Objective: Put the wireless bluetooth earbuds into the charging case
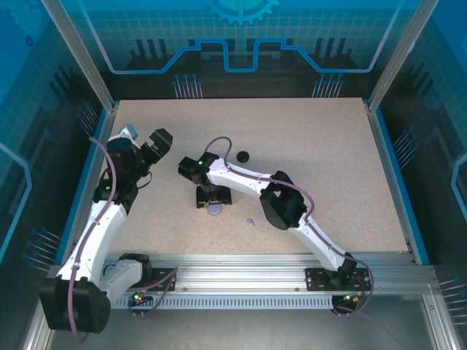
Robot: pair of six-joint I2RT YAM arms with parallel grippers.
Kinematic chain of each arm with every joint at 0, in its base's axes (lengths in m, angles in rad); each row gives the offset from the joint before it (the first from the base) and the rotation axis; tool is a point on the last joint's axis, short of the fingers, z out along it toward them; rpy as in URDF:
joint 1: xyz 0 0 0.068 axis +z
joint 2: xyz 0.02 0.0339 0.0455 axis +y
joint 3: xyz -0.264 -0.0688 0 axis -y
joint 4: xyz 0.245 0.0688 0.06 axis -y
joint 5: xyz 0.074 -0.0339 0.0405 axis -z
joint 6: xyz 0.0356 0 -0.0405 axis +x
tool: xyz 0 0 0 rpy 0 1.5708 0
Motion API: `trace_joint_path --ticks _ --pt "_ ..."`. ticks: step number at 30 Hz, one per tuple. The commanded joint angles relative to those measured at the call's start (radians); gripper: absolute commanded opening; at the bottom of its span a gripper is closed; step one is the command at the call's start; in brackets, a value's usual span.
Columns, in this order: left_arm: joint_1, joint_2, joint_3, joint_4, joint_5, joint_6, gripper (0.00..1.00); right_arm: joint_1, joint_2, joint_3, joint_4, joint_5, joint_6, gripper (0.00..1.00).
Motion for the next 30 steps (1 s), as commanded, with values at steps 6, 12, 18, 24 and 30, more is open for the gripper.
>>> trace_joint_path --ticks 6,12,18,24,30 --pt "0.011 -0.017 -0.006 0.019 0.018 -0.009 0.99 0.008 0.038 -0.001 -0.009 -0.04 0.11 0.68" --pt "0.012 -0.015 -0.01 0.022 0.018 -0.009 0.99 0.013 0.047 -0.001 -0.011 -0.036 0.122 0.66" --pt "0.01 -0.015 -0.008 0.017 0.018 -0.008 0.99 0.015 0.053 -0.002 -0.017 -0.034 0.131 0.62" --pt "0.011 -0.009 -0.001 0.003 0.016 -0.009 0.99 0.025 0.047 0.002 -0.035 -0.006 0.143 0.58" --pt "0.013 -0.009 -0.001 0.01 0.034 -0.018 0.99 0.036 0.022 -0.014 -0.034 0.03 0.151 0.48"
